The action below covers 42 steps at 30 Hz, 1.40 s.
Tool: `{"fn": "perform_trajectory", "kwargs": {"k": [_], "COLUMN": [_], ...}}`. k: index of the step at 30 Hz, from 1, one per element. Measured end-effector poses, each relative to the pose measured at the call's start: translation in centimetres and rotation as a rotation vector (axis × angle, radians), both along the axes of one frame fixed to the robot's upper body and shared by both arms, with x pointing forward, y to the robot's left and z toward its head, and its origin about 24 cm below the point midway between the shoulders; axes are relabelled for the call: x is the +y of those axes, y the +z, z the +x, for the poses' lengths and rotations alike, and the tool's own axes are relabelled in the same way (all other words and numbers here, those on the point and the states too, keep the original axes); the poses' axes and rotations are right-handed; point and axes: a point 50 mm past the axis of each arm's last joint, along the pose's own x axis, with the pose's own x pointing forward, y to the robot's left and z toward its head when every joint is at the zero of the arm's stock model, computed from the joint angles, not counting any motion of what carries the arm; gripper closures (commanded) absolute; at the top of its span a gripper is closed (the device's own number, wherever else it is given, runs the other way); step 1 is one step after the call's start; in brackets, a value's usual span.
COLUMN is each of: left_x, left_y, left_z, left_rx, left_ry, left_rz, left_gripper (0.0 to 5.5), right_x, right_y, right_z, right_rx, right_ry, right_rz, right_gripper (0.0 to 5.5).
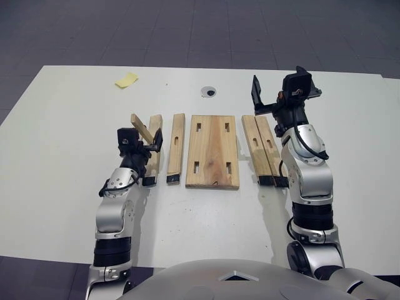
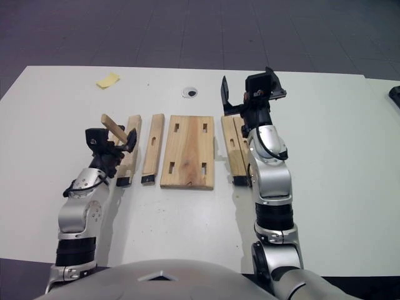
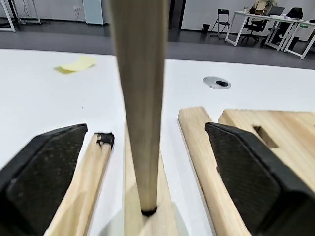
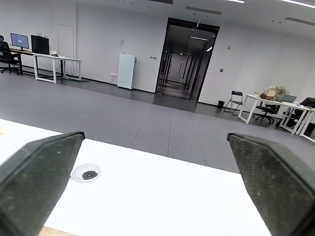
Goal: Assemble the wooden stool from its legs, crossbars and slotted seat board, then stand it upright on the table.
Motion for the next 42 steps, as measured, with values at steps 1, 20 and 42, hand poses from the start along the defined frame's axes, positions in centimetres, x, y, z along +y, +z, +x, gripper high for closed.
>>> {"fn": "perform_trajectory", "kwargs": {"k": [1, 20, 42], "left_x": [0.0, 1.0, 0.0], "left_y": [0.5, 8.9, 4.5], "left_z": [0.1, 5.4, 5.4], "left_rx": [-0.019, -0.257, -0.221], "left_ry": [-0.006, 0.017, -0.015], "left_rz": [0.001, -0.101, 0.012], "left_gripper": [0.25, 0.12, 0.12], "right_x": [0.0, 0.1, -0.3], "right_y": [0.0, -0.3, -0.3], "right_z": [0.0, 0.7, 0.9], "right_rx": [-0.001, 0.000, 0.004], "right_ry": [-0.001, 0.003, 0.001], "right_rz": [0.000, 0.004, 0.003], "right_gripper": [0.10, 0.10, 0.10]}}
